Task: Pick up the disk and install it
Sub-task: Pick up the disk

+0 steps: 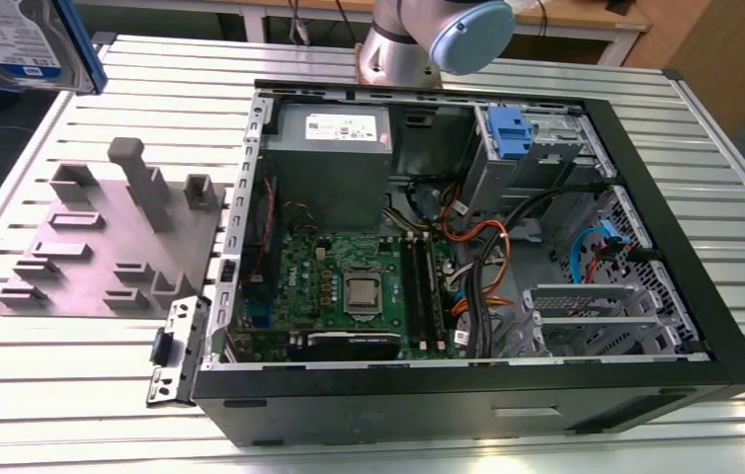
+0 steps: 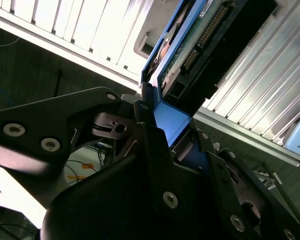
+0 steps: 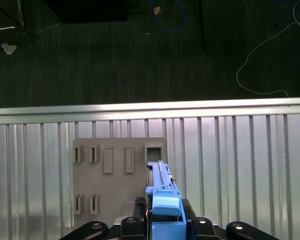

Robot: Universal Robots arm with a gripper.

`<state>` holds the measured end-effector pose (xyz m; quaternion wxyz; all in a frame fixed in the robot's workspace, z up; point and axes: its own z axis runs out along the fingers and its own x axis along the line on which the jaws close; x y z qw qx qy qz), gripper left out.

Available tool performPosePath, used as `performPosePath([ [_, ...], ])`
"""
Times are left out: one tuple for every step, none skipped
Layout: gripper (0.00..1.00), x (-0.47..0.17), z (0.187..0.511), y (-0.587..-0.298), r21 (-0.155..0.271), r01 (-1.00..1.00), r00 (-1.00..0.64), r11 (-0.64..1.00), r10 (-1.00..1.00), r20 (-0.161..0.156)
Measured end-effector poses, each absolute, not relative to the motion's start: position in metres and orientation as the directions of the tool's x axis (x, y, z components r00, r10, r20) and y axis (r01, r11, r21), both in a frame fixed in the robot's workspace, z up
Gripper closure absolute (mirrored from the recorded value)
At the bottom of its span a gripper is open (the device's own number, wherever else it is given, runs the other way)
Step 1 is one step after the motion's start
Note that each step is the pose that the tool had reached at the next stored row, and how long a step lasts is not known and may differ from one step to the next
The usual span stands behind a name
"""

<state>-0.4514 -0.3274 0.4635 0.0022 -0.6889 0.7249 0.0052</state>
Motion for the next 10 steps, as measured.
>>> performPosePath([
  [0.64,-0.4514,0.4641,-0.3274,0.004,-0.999,-0.051,0.051,-0.999,-0.010],
  [0.64,-0.4514,0.4646,-0.3274,0.004,-0.999,-0.051,0.051,-0.999,-0.010],
  [0.64,-0.4514,0.4652,-0.3274,0.004,-0.999,-0.051,0.051,-0.999,-0.010],
  [0.64,-0.4514,0.4658,-0.3274,0.004,-0.999,-0.051,0.051,-0.999,-0.010],
  [0.64,-0.4514,0.4664,-0.3274,0.004,-0.999,-0.051,0.051,-0.999,-0.010],
  [0.64,-0.4514,0.4668,-0.3274,0.005,-0.999,-0.051,0.051,-0.999,-0.010],
  [0.64,-0.4514,0.4668,-0.3274,0.004,-0.999,-0.051,0.051,-0.999,-0.010],
  [0.64,-0.4514,0.4669,-0.3274,0.004,-0.999,-0.051,0.051,-0.999,-0.010],
  [0.64,-0.4514,0.4669,-0.3274,0.004,-0.999,-0.051,0.051,-0.999,-0.010],
  [0.64,-0.4514,0.4671,-0.3274,0.004,-0.999,-0.051,0.051,-0.999,-0.010],
])
